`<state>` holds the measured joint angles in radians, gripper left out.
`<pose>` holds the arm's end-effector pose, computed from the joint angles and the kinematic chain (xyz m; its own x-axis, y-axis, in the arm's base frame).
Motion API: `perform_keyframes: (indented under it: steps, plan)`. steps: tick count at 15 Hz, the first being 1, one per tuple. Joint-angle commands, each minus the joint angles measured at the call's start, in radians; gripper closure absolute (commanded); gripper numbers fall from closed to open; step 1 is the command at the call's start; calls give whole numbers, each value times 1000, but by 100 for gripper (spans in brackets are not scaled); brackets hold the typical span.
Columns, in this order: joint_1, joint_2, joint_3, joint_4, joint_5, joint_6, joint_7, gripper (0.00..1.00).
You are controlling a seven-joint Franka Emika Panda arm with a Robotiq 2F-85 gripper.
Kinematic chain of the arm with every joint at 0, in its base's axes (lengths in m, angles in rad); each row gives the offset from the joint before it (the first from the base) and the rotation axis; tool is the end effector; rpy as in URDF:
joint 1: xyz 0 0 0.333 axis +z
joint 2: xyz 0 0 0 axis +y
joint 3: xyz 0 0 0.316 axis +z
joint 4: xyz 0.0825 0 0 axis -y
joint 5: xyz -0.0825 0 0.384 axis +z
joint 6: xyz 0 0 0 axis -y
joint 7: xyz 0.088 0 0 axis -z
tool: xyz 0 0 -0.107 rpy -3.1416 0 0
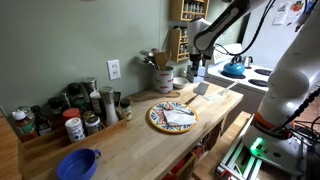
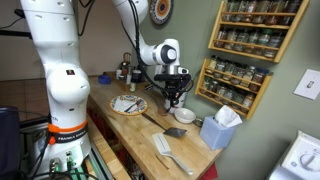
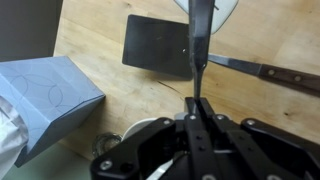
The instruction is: Move the dinner spoon from the paper towel to the white bowl
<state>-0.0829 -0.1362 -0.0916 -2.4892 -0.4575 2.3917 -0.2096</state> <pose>0.4545 -0.0837 0.3419 0.9348 0.3475 -0.0738 0.3534 -0.8884 0.2931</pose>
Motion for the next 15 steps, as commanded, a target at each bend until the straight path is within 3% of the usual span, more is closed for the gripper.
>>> perform_keyframes:
  steps: [1, 15]
  plan:
    - [-21, 108, -21, 63, 31, 86, -16, 98]
    - [-17, 392, -13, 303, 38, 115, -18, 98]
